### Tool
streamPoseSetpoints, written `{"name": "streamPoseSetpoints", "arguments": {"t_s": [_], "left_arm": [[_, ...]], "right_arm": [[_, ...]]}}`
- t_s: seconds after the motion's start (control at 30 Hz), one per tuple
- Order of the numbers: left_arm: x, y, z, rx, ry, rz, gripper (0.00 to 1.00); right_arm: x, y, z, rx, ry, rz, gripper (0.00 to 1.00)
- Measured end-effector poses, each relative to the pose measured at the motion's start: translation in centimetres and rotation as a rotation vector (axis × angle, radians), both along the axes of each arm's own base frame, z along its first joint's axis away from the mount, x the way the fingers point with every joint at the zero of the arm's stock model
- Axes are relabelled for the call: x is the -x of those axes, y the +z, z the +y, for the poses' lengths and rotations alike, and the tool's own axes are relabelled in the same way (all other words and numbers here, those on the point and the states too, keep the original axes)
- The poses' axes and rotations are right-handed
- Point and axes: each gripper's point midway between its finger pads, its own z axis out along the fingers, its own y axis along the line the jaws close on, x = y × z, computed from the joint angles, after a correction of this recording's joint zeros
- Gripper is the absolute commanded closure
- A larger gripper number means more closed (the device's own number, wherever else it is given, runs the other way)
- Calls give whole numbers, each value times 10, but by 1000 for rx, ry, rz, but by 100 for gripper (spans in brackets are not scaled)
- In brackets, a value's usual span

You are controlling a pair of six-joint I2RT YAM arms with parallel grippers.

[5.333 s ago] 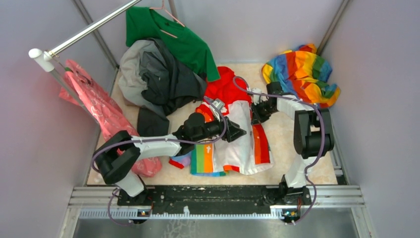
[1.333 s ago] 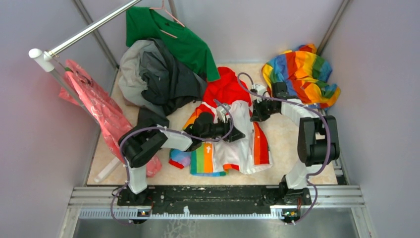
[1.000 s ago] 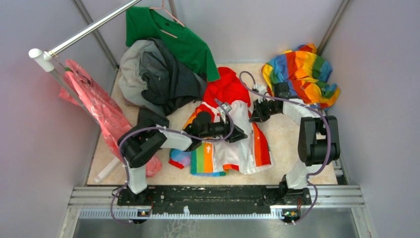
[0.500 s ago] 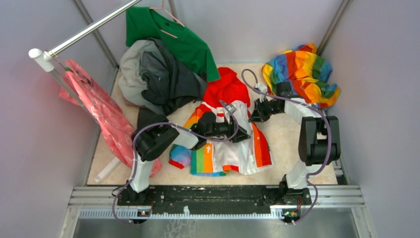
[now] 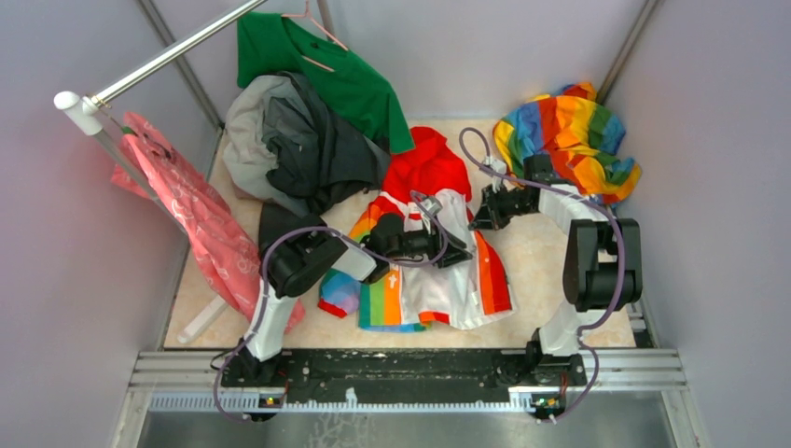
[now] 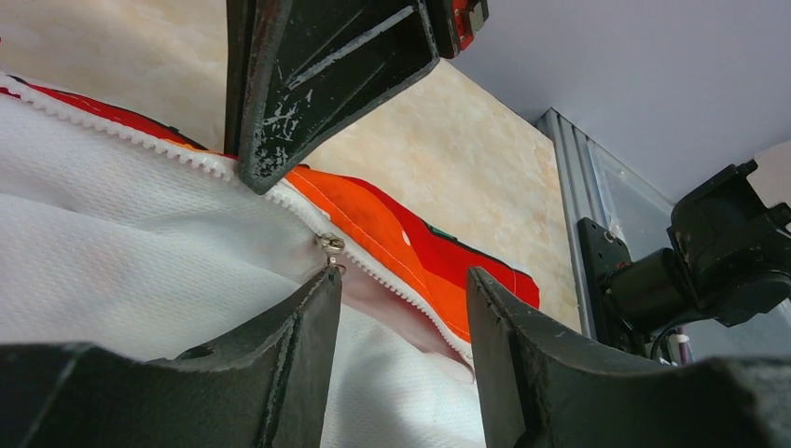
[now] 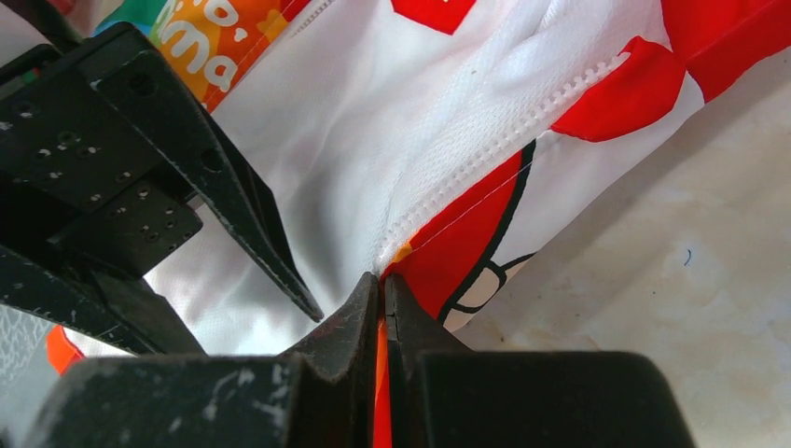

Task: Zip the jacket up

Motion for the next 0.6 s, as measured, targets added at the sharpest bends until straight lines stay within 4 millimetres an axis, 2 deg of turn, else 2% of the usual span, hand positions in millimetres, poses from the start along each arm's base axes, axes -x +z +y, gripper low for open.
{"name": "streamPoseSetpoints", "arguments": {"t_s": [0.27,0.6], "left_arm": [[-11,-2,-11,-6,4,14,41],[-15,-11,-15,-49,7,57,43]], "right_arm": [[3,4,4,-30,18,2,96],[5,7,7,-57,30,5,96]]}}
